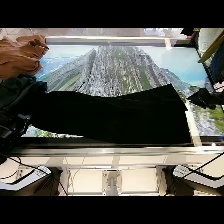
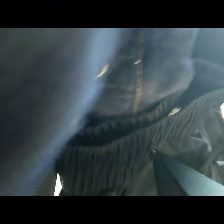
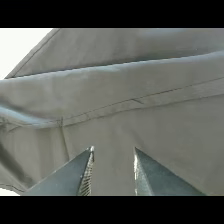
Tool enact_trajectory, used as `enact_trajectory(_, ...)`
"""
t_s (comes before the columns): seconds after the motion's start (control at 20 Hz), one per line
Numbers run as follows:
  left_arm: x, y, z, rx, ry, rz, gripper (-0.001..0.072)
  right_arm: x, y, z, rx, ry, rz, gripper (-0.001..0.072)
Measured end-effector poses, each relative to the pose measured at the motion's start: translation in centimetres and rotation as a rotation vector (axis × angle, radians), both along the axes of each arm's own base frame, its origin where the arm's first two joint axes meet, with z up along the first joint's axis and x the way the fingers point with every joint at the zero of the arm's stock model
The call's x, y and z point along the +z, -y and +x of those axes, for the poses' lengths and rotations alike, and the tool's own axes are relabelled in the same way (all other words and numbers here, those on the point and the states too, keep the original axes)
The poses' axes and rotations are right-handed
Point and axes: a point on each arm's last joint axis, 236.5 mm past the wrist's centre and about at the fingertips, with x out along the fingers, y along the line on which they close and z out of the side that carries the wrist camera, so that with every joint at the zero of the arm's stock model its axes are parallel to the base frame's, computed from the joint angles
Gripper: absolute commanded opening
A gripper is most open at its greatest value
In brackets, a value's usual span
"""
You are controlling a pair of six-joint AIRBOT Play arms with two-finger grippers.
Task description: Fold the clothes and pants, and hang the long-sleeved shirts on hangers.
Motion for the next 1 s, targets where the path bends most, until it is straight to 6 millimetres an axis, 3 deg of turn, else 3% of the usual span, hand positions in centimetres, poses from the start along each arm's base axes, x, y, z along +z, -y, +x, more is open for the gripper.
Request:
enact_trajectory(0.1,0.6,0.5,1.4,-0.036,0.017,0.009,0.0456,0.0,0.0,0.0,0.001,-0.001,0.001,0.0287)
enact_trajectory(0.15,0.9,0.7,2.0,-0.049,0.022,0.014,0.0330,0.0,-0.1,-0.1,0.003,-0.003,0.002,0.0287)
enact_trajectory(0.2,1.1,0.8,2.4,-0.056,0.027,0.016,0.0135,-0.1,-0.1,-0.2,0.005,-0.007,0.002,0.0287)
enact_trajectory(0.25,1.1,0.8,2.6,-0.059,0.028,0.019,0.0025,-0.1,-0.1,-0.3,0.008,-0.013,-0.001,0.0287)
enact_trajectory(0.45,1.6,1.3,3.3,-0.072,0.041,0.002,0.0025,-0.7,0.3,-0.9,0.016,-0.040,-0.023,0.0289)
enact_trajectory(0.55,1.8,1.8,3.4,-0.083,0.047,-0.017,0.0025,-1.7,0.7,-2.1,0.022,-0.089,-0.040,0.0340)
enact_trajectory(0.8,2.5,2.3,2.5,-0.103,0.018,-0.019,0.0024,-6.7,2.4,-8.1,-0.034,-0.255,0.013,0.0341)
enact_trajectory(1.0,3.7,1.8,0.7,-0.093,-0.030,0.030,0.0024,-8.8,6.3,-12.8,-0.198,-0.291,0.073,0.0341)
